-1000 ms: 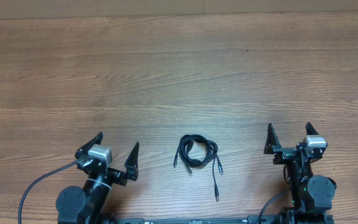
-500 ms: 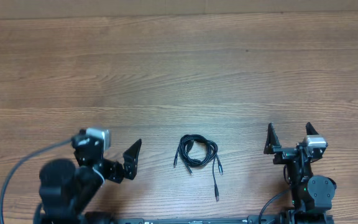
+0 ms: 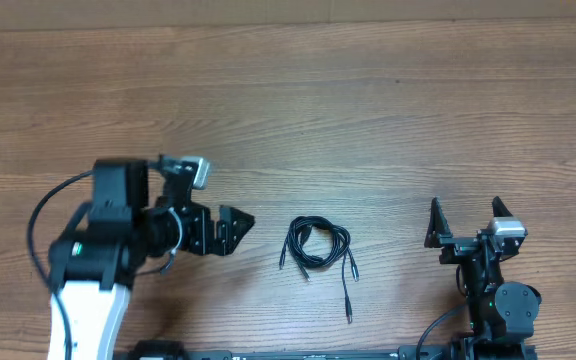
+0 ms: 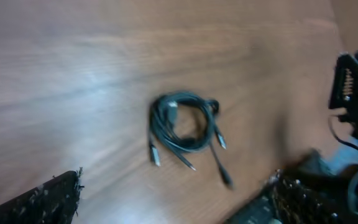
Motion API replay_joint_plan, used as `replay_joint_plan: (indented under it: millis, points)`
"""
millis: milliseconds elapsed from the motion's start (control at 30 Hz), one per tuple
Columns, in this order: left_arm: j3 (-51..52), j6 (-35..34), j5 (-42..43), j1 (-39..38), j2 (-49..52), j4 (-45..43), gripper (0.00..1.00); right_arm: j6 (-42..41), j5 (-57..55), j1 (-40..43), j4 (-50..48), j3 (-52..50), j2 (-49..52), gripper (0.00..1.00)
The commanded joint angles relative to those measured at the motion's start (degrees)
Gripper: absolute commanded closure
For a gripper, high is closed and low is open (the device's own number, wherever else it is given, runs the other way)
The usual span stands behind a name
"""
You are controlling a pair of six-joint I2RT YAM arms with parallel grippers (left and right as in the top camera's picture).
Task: Untangle cables
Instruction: 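Move the left gripper forward over the black cable coil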
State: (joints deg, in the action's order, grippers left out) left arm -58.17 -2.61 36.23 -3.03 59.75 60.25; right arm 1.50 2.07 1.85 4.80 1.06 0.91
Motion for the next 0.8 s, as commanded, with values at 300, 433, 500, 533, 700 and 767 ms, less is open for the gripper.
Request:
replay_joint_plan:
  millis: [300, 433, 500, 533, 700, 767]
  points:
    - [-1.18, 1.09, 5.33, -3.76, 13.6, 0.13, 0.1, 0.09, -0.7, 0.13, -0.09, -0.61, 0.02, 0.0]
    - [-1.18, 0.83, 5.14, -7.06, 13.7, -1.79, 0.07, 0.09, -0.7, 0.13, -0.09, -0.61, 0.02, 0.0]
    - [-1.18, -0.33, 4.63, -8.94, 13.7, -3.1, 0.07, 0.09, -0.7, 0.13, -0.09, -0.61, 0.02, 0.0]
    - [-1.18, -1.81, 3.21, -10.08, 13.73, -3.93, 0.07, 0.09, -0.7, 0.13, -0.09, -0.61, 0.02, 0.0]
    - [-1.18, -8.24, -7.28, -16.9, 13.75, -7.96, 0.07, 0.09, -0.7, 0.13, -0.09, -0.61, 0.02, 0.0]
    - [-1.18, -9.35, -10.49, -20.13, 13.75, -9.77, 0.07, 0.09, -0.7, 0.13, -0.09, -0.61, 0.02, 0.0]
